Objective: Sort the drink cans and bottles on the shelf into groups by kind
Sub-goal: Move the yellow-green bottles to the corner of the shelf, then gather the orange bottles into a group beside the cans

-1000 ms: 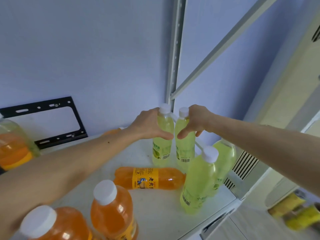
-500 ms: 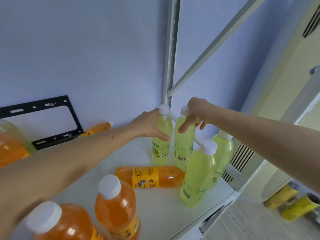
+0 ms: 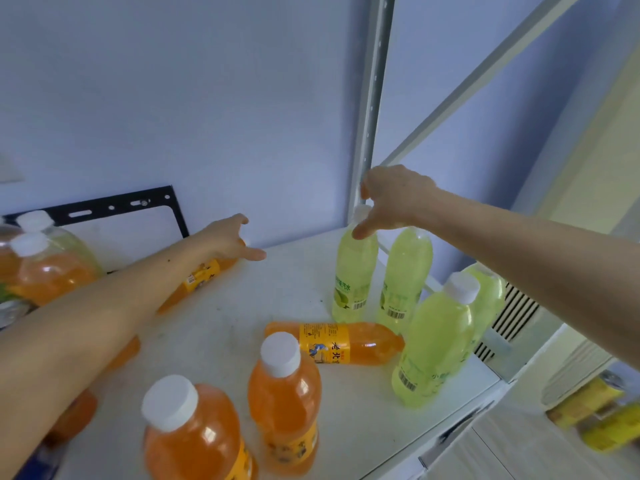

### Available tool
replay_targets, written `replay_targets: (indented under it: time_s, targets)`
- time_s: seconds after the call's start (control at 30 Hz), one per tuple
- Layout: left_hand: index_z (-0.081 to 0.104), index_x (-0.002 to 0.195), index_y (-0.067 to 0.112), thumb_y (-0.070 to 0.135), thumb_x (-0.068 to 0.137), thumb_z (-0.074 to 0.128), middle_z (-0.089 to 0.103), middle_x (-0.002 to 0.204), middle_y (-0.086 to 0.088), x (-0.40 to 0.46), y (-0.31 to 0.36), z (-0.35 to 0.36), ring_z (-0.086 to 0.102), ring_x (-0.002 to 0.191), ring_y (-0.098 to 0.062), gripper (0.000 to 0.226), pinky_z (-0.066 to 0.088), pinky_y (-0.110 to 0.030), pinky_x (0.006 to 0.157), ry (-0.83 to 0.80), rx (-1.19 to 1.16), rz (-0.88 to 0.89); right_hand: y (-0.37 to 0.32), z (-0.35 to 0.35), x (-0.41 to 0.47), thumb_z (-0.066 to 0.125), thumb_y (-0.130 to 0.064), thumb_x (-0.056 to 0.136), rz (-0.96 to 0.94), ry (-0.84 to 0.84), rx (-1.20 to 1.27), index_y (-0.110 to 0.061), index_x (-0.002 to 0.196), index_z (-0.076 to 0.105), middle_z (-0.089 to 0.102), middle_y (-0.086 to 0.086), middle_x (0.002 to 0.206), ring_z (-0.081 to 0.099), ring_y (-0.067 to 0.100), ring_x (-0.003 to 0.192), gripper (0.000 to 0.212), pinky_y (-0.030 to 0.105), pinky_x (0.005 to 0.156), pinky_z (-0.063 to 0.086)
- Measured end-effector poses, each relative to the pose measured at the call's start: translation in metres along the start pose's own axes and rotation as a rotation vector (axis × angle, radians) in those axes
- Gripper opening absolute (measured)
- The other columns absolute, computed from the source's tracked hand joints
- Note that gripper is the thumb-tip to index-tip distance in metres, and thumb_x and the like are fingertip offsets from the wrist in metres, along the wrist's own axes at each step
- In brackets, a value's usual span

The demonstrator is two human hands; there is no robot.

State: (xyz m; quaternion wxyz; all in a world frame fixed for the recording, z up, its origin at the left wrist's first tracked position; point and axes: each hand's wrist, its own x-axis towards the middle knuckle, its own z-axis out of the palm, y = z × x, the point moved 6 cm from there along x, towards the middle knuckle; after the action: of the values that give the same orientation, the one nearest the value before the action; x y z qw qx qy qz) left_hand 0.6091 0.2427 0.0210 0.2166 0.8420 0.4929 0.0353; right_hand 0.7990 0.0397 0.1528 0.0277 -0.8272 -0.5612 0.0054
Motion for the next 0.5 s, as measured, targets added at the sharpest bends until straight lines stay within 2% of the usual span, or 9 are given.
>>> replay_targets:
  time_s: [0.1,0.2,0.3,0.4,0.5]
  targets:
    - [0.022,0.15,0.014,0.055,0.078,0.07,0.039,0.145,-0.016,0.003,-0.047,0.01,0.045,0.128,-0.033,0.096,0.043,-0.037,0.098,0.017,0.115,-0.063,-0.036,0.015,0.003,0.08,-0.048,0.068,-0.13,-0.012,-0.031,-0.018,0.116,0.056,0.061,0.0,0.113,0.058,0.024,0.105,0.062,0.038,0.088,0.05]
    - [0.022,0.148,0.02,0.059,0.077,0.066,0.046,0.138,-0.016,0.01,-0.084,0.027,0.051,0.119,-0.032,0.092,0.048,-0.039,0.092,-0.022,0.18,-0.071,-0.07,0.031,0.004,0.075,-0.047,0.075,-0.258,0.059,-0.234,-0.017,0.11,0.059,0.065,0.001,0.105,0.057,0.024,0.102,0.048,0.034,0.092,0.04]
    - [0.016,0.149,0.028,0.058,0.082,0.06,0.044,0.137,-0.016,0.013,-0.097,0.036,0.049,0.118,-0.034,0.086,0.049,-0.042,0.09,-0.012,0.271,-0.087,-0.094,0.042,0.002,0.072,-0.045,0.078,-0.342,0.075,-0.302,-0.018,0.107,0.058,0.063,0.0,0.101,0.057,0.022,0.099,0.043,0.033,0.086,0.034]
    - [0.017,0.148,0.024,0.057,0.087,0.055,0.042,0.141,-0.015,0.017,-0.101,0.036,0.038,0.126,-0.036,0.079,0.039,-0.046,0.096,0.038,0.384,-0.111,-0.104,0.063,-0.001,0.075,-0.044,0.077,-0.374,-0.063,-0.289,-0.016,0.111,0.055,0.061,0.0,0.102,0.057,0.022,0.1,0.049,0.033,0.084,0.04]
    - [0.017,0.148,0.024,0.055,0.09,0.052,0.037,0.141,-0.014,0.022,-0.11,0.04,0.037,0.124,-0.039,0.075,0.037,-0.048,0.097,0.038,0.39,-0.131,-0.102,0.099,-0.004,0.079,-0.051,0.071,-0.347,-0.299,-0.212,-0.01,0.113,0.06,0.064,0.003,0.108,0.06,0.023,0.102,0.062,0.033,0.077,0.05]
